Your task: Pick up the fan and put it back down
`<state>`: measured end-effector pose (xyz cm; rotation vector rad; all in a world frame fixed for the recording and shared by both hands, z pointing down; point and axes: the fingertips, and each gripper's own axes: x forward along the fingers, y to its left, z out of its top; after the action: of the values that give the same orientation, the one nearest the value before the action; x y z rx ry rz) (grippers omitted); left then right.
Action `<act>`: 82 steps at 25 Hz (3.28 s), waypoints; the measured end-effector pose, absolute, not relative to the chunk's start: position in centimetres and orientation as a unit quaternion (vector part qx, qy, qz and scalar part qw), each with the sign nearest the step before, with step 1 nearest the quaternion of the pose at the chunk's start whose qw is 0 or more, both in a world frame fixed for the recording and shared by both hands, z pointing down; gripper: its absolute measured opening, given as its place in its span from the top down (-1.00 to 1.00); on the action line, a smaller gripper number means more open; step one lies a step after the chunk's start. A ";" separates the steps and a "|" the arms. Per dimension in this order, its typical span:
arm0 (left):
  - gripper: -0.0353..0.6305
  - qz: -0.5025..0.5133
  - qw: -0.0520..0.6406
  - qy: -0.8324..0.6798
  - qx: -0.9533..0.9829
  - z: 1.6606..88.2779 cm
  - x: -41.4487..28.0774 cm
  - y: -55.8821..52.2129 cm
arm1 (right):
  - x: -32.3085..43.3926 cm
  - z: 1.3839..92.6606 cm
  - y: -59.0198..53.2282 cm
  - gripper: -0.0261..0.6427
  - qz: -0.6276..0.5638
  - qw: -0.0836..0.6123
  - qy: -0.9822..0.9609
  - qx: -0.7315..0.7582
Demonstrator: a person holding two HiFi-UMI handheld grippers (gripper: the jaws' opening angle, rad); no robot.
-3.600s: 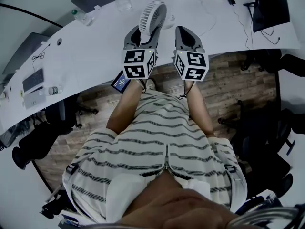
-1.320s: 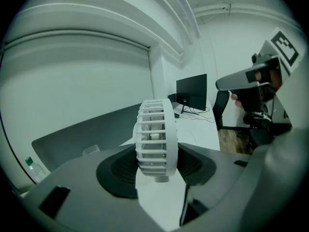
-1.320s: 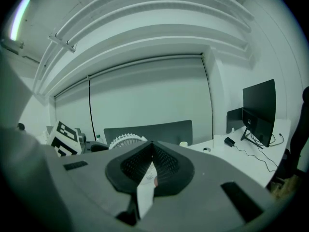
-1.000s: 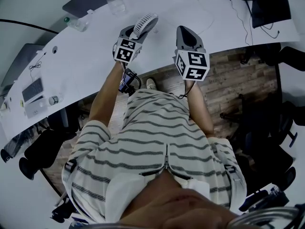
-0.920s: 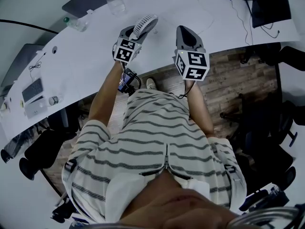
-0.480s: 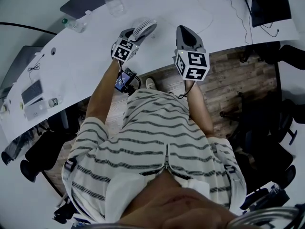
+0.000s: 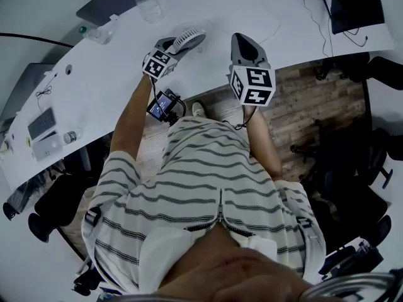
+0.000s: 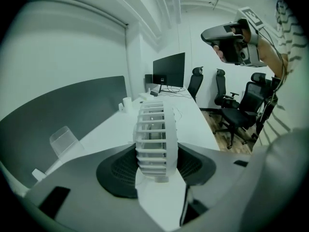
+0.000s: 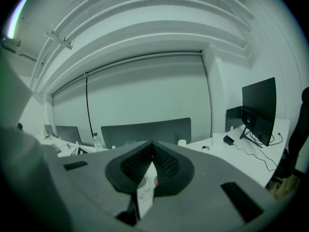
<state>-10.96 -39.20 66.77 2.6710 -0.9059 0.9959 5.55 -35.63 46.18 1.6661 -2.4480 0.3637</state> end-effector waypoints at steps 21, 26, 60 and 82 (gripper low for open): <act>0.07 0.344 0.090 -0.292 0.888 67.2 -13.3 -39.5 | 4.2 45.7 -35.2 0.89 0.116 0.079 -0.827 0.545; 0.06 0.259 0.103 -0.348 0.895 63.4 -13.9 -39.2 | 4.0 45.6 -34.8 0.89 0.114 0.077 -0.829 0.542; 0.87 0.092 0.045 -0.607 0.788 42.8 -11.1 -30.3 | 2.4 44.0 -31.1 0.89 0.102 0.059 -0.854 0.507; 0.87 0.063 0.058 -0.610 0.788 40.5 -8.3 -26.4 | 2.9 43.4 -29.3 0.89 0.094 0.056 -0.857 0.503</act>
<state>-8.26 -26.38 40.52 2.3870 -1.8496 0.1924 2.91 -29.30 43.43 1.5265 -2.6011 0.2859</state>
